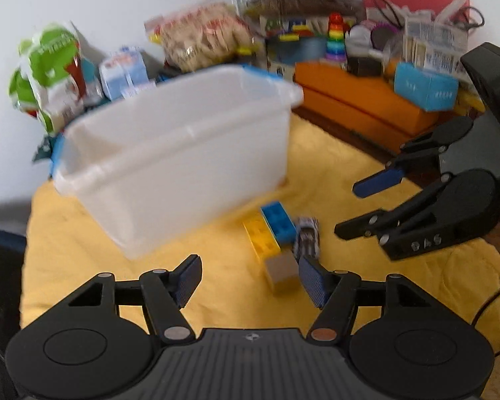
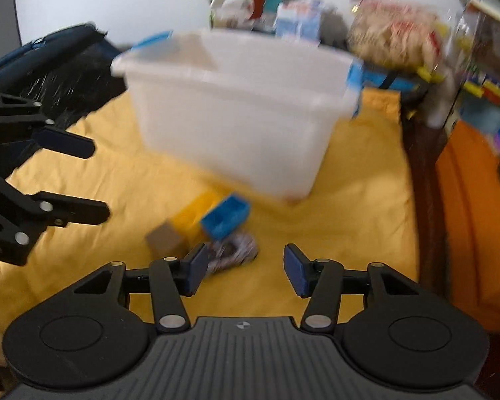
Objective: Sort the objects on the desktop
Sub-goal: 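Open both tools over the bin and move them back to the cloth, then grasp the brown cube with the left tool while the right grasps the white race car, then lift the brown cube and white race car over the white bin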
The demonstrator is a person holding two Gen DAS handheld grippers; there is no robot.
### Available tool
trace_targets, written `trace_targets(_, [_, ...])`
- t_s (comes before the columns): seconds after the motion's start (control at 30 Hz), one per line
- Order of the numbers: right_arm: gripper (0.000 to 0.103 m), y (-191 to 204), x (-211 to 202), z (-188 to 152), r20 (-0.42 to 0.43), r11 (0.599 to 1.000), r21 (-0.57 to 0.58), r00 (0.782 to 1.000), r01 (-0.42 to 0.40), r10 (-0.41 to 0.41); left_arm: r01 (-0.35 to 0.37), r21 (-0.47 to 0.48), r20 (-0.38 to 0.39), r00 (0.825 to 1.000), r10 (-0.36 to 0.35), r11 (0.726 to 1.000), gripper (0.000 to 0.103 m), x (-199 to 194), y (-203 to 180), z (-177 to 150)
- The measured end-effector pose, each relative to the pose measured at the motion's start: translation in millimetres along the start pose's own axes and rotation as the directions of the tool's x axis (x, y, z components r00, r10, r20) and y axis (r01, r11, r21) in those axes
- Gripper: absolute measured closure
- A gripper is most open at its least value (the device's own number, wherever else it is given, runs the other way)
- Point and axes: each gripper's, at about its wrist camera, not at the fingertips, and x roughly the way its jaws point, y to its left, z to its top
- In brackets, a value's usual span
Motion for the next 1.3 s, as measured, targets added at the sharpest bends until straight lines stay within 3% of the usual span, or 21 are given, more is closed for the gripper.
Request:
trace_targets(0.17, [0.051, 4, 8, -12, -0.010, 0.999, 0.040, 1.000, 0.027, -0.027, 0.030, -0.023, -0.039, 0.999, -0.030, 0.999, 0.035, 24, -14, -5])
trace_targets(0.3, [0.051, -2, 6, -17, -0.013, 0.998, 0.055, 0.999, 0.039, -0.038, 0.014, -0.051, -0.058, 0.998, -0.017, 0.999, 0.038, 45, -22, -5])
trace_targets(0.33, [0.051, -3, 5, -19, -0.015, 0.997, 0.059, 0.999, 0.046, -0.045, 0.014, -0.062, -0.061, 0.998, -0.018, 0.998, 0.043, 49, -21, -5])
trace_targets(0.4, [0.051, -6, 4, -22, -0.018, 0.996, 0.072, 0.999, 0.048, -0.047, 0.018, -0.078, -0.092, 0.995, -0.025, 0.997, 0.069, 62, -19, -5])
trace_targets(0.63, [0.051, -8, 11, -20, -0.014, 0.994, 0.105, 1.000, 0.022, -0.021, 0.041, -0.051, -0.114, 0.992, -0.046, 0.998, 0.071, 58, -13, -15])
trace_targets(0.77, [0.049, 1, 29, -12, -0.030, 0.986, 0.164, 0.999, -0.027, 0.032, -0.002, -0.026, -0.126, 0.992, -0.002, 1.000, 0.070, 44, -3, -24])
trace_targets(0.9, [0.047, 10, 53, -7, -0.074, 0.974, 0.221, 0.996, -0.038, 0.056, -0.030, -0.066, -0.139, 0.990, 0.020, 0.997, 0.070, 38, 10, -34])
trace_targets(0.97, [0.039, 15, 61, -2, -0.063, 0.975, 0.219, 0.998, -0.018, 0.032, -0.035, -0.076, -0.137, 0.990, 0.024, 0.997, 0.070, 37, 13, -36])
trace_targets(1.1, [0.039, 24, 74, 6, -0.051, 0.988, 0.147, 0.998, 0.052, -0.045, -0.035, -0.076, -0.133, 0.991, 0.025, 0.997, 0.070, 37, 12, -37])
trace_targets(1.2, [0.047, 23, 67, -2, -0.039, 0.993, 0.102, 0.998, 0.053, -0.049, -0.024, -0.071, -0.126, 0.992, 0.015, 0.997, 0.070, 36, 11, -37])
trace_targets(1.23, [0.052, 20, 63, -6, -0.033, 0.994, 0.097, 0.999, 0.043, -0.040, -0.023, -0.072, -0.125, 0.992, 0.014, 0.997, 0.070, 37, 11, -37])
trace_targets(1.27, [0.067, 15, 60, -9, -0.029, 0.994, 0.103, 0.999, 0.032, -0.029, -0.021, -0.072, -0.125, 0.992, 0.012, 0.997, 0.070, 38, 12, -37])
trace_targets(1.3, [0.068, 9, 56, -12, -0.028, 0.994, 0.111, 0.999, 0.024, -0.021, -0.019, -0.072, -0.124, 0.992, 0.010, 0.997, 0.070, 39, 12, -36])
